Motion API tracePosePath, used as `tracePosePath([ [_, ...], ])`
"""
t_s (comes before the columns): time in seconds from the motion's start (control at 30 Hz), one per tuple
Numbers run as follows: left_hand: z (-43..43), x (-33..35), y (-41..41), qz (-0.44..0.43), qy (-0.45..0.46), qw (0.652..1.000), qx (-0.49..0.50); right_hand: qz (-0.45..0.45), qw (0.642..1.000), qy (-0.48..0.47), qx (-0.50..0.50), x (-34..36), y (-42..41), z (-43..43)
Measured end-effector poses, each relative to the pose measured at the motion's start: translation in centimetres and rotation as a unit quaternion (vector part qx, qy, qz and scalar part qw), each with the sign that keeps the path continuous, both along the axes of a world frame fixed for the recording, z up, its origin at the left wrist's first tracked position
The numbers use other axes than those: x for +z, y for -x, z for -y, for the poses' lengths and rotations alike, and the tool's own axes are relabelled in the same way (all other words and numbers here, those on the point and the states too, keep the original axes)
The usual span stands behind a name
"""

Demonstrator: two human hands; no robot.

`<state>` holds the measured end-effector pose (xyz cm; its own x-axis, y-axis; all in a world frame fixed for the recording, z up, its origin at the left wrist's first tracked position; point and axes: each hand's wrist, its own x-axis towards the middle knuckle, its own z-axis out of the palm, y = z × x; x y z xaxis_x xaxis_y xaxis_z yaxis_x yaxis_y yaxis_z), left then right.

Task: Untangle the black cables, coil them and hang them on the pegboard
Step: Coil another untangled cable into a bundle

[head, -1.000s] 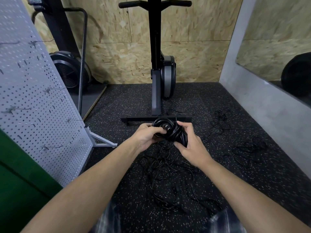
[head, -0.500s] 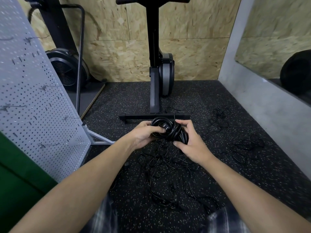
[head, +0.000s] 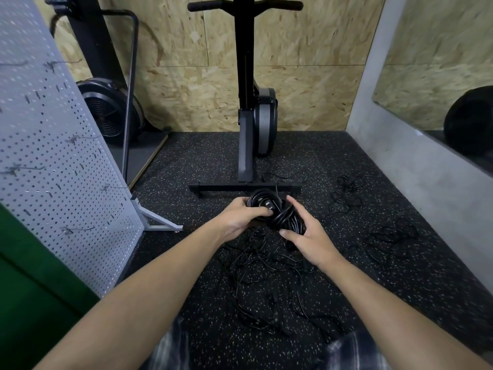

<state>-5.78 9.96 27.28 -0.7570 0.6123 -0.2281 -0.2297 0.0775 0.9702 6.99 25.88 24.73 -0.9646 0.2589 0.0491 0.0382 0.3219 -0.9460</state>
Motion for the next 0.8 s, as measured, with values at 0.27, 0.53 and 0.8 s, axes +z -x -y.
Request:
tracePosePath([
  [0.27, 0.9, 0.3, 1.0, -0.046, 0.055, 0.995, -0.07, 0.031, 0.999, 0.005, 0.007, 0.3, -0.2, -0.3],
  [0.53, 2.0, 0.0, 1.4, -0.071, 0.085, 0.99, -0.089, 0.058, 0.998, 0.029, 0.023, 0.3, -0.1, 0.0],
  [0.8, 1.5, 0.4, 0.9, 0.006, 0.06, 0.996, -0.065, 0.062, 0.997, 0.055, -0.005, 0.4, -0.3, -0.2],
])
